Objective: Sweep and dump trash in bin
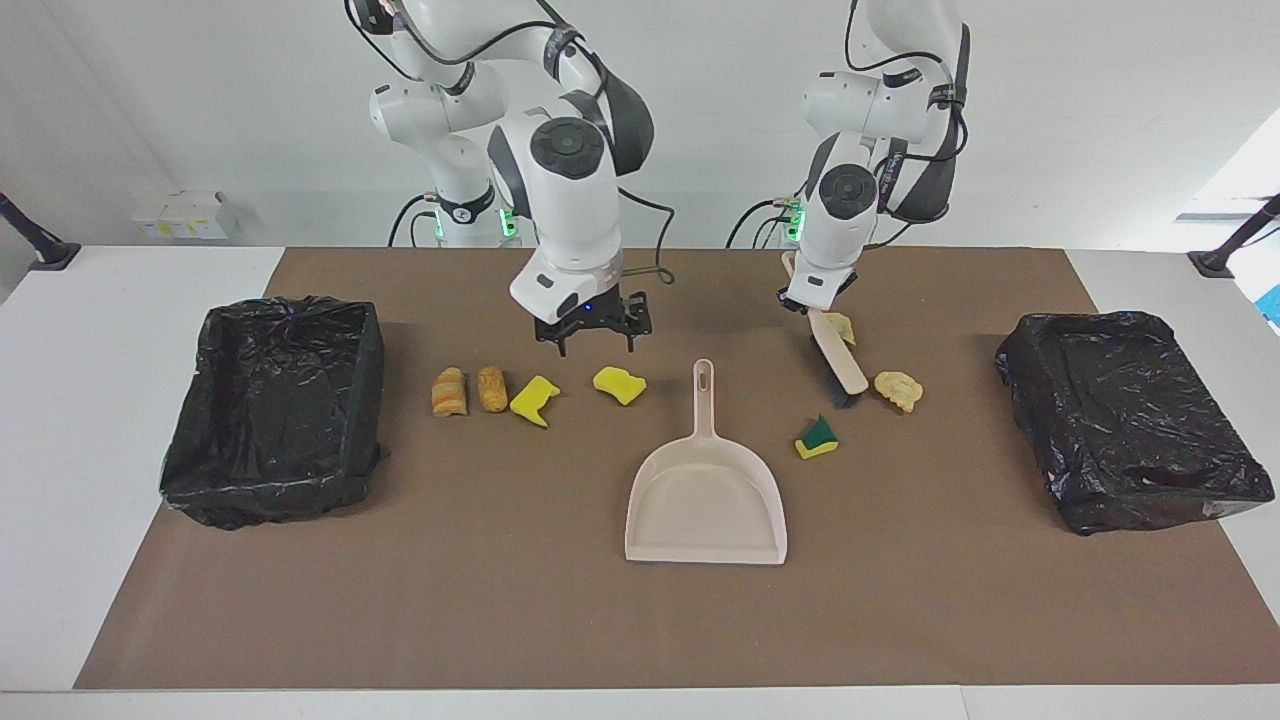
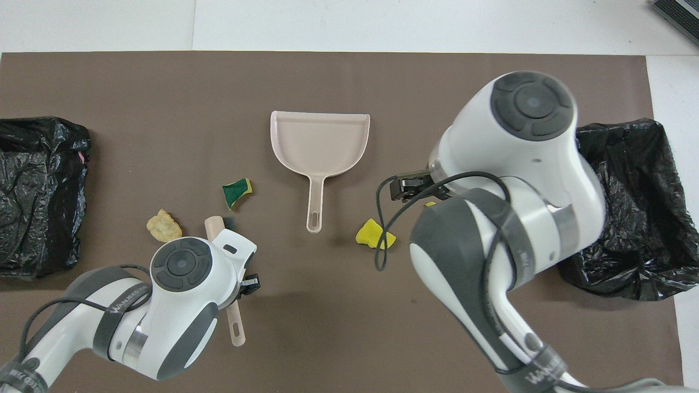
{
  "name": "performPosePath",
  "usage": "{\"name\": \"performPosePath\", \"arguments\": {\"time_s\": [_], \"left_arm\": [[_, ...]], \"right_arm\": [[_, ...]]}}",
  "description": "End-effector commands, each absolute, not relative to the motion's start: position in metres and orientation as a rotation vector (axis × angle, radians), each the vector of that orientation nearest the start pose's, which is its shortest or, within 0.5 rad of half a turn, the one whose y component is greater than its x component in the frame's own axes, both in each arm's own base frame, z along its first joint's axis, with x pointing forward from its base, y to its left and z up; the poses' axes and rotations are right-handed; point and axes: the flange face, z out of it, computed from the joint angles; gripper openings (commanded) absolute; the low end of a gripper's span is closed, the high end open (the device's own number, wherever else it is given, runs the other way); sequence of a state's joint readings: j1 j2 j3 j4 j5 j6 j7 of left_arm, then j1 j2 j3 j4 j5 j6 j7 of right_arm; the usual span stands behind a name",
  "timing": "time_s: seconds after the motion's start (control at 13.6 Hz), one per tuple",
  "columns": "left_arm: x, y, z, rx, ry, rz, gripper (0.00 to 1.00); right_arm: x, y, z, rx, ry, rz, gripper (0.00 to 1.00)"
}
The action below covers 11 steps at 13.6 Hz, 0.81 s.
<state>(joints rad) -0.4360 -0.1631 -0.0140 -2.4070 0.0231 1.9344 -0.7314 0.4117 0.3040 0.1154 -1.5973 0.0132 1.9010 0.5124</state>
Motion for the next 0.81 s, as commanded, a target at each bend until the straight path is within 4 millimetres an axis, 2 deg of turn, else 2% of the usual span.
{"name": "performPosePath", "arguments": {"time_s": [0.0, 0.15, 0.29, 0.44, 0.59, 0.66, 0.73], "left_arm": [[0.369, -0.175, 0.399, -2.84, -0.508, 0.352, 0.0], [0.362, -0.171, 0.404, -2.789, -0.629, 0.364, 0.0], [0.359, -0.168, 0.396, -2.759, -0.78, 0.391, 0.0], [0.35, -0.167, 0.386, -2.704, -0.922, 0.435, 0.0], [0.352, -0.162, 0.386, -2.68, -0.977, 0.437, 0.0], [0.349, -0.162, 0.386, -2.67, -1.002, 0.462, 0.0], [0.344, -0.163, 0.382, -2.642, -1.076, 0.508, 0.0]], "right_arm": [[0.568, 0.361, 0.424, -3.087, 0.109, -0.011, 1.0], [0.561, 0.414, 0.401, -3.09, 0.154, -0.048, 1.0], [0.565, 0.442, 0.385, -3.107, 0.189, -0.102, 1.0], [0.562, 0.456, 0.377, -3.098, 0.164, -0.132, 1.0], [0.556, 0.466, 0.373, -3.113, 0.098, -0.207, 1.0], [0.557, 0.466, 0.372, -3.114, 0.092, -0.224, 0.93], [0.561, 0.463, 0.373, -3.1, 0.098, -0.239, 0.91]]}}
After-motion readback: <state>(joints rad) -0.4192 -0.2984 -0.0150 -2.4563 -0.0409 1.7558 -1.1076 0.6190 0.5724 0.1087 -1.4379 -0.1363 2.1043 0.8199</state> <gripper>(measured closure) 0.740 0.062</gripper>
